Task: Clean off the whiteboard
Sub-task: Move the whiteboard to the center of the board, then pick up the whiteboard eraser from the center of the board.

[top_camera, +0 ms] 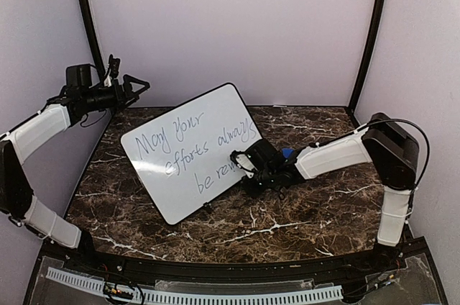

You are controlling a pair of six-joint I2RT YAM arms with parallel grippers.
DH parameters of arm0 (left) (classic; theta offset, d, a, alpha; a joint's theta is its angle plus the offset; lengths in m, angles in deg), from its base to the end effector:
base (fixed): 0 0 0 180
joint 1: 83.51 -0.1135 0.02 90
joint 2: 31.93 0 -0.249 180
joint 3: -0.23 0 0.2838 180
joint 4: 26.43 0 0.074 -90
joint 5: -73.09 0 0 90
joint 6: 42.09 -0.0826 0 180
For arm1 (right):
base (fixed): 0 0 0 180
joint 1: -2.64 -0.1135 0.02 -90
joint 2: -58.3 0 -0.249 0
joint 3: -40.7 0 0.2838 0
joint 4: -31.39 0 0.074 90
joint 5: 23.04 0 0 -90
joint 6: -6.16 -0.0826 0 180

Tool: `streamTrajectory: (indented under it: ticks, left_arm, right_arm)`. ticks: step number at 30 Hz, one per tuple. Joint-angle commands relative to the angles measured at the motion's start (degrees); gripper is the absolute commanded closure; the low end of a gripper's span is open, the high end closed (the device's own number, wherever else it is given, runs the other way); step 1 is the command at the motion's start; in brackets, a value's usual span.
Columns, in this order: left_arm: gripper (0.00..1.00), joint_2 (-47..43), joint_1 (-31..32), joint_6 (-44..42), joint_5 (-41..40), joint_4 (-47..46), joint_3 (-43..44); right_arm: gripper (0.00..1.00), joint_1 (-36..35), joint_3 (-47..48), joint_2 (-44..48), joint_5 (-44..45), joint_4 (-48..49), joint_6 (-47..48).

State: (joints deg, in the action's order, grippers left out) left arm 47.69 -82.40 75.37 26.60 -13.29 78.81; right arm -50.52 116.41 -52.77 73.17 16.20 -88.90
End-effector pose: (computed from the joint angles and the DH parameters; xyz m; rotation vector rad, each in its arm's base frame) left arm 0.3875 -0.0644 0.3205 0.1334 1.8666 -1.0345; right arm 0.2711 0.3469 0.0611 -0.9633 2.2764 0.3140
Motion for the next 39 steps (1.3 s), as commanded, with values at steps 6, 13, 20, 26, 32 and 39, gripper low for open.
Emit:
streamTrajectory:
  ticks: [6, 13, 20, 26, 32, 39]
  left_arm:
    - [0.02, 3.7, 5.4, -5.0, 3.9, 6.4, 4.9]
    - [0.05, 4.4, 6.2, -4.8, 2.8, 5.6, 4.5]
    - [0.01, 3.0, 6.6, -3.5, 0.3, 3.2, 2.1]
    - [0.01, 2.6, 6.6, -2.5, -1.7, 2.1, 1.3]
    - [0.01, 1.5, 6.6, -2.1, -3.0, 0.9, -0.5]
    - [0.01, 1.1, 6.6, -0.9, -3.1, -0.7, -2.0]
  right_arm:
    - [0.48, -0.2, -0.2, 8.1, 0.5, -5.2, 4.7]
    - [0.23, 0.4, -0.2, 15.6, -1.7, -13.4, 3.7]
    - [0.21, 6.7, 1.7, 25.8, -1.9, -21.4, -4.5]
    - [0.22, 13.6, 1.2, 23.0, 6.9, -19.0, -14.6]
    - [0.25, 16.9, 2.7, 15.0, 9.1, -14.8, -19.9]
    - [0.30, 18.8, 6.8, 8.1, 8.9, -14.2, -22.1]
